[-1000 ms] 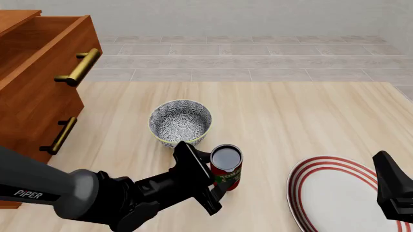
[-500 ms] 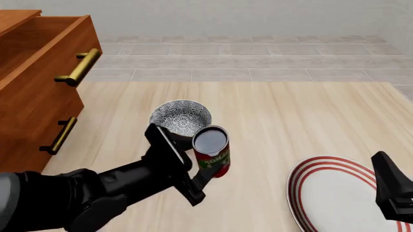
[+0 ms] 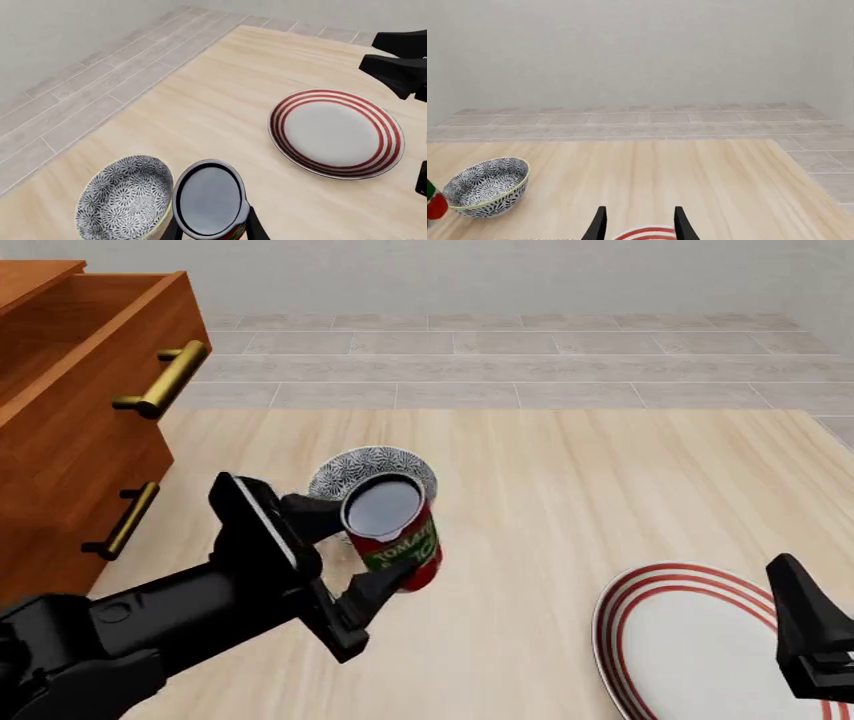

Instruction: Put the ketchup in the top drawer of the cabinet.

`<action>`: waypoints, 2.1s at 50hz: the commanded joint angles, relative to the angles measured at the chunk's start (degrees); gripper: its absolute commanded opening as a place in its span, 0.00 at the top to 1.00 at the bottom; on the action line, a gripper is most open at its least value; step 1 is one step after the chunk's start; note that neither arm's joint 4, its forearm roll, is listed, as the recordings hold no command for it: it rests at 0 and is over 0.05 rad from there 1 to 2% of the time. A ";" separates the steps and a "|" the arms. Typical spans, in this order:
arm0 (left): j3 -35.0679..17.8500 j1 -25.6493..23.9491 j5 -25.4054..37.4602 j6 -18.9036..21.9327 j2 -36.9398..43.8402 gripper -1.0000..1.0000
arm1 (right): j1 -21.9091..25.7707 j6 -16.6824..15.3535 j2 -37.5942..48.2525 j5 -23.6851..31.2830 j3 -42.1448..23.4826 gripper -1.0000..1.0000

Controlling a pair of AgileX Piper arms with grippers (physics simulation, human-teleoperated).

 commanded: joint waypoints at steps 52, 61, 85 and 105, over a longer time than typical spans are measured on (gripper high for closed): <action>-21.11 13.79 64.00 1.42 -46.42 1.00 | 1.57 -1.33 0.93 -0.10 0.95 0.00; -27.59 15.14 71.39 2.22 -44.23 1.00 | 1.90 -1.55 1.05 -0.09 1.00 0.00; -39.09 21.48 83.31 4.58 -40.34 1.00 | 1.93 -1.84 0.65 0.90 1.03 0.00; -47.63 27.06 89.52 5.91 -37.42 1.00 | 2.62 -1.92 0.02 1.43 0.97 0.00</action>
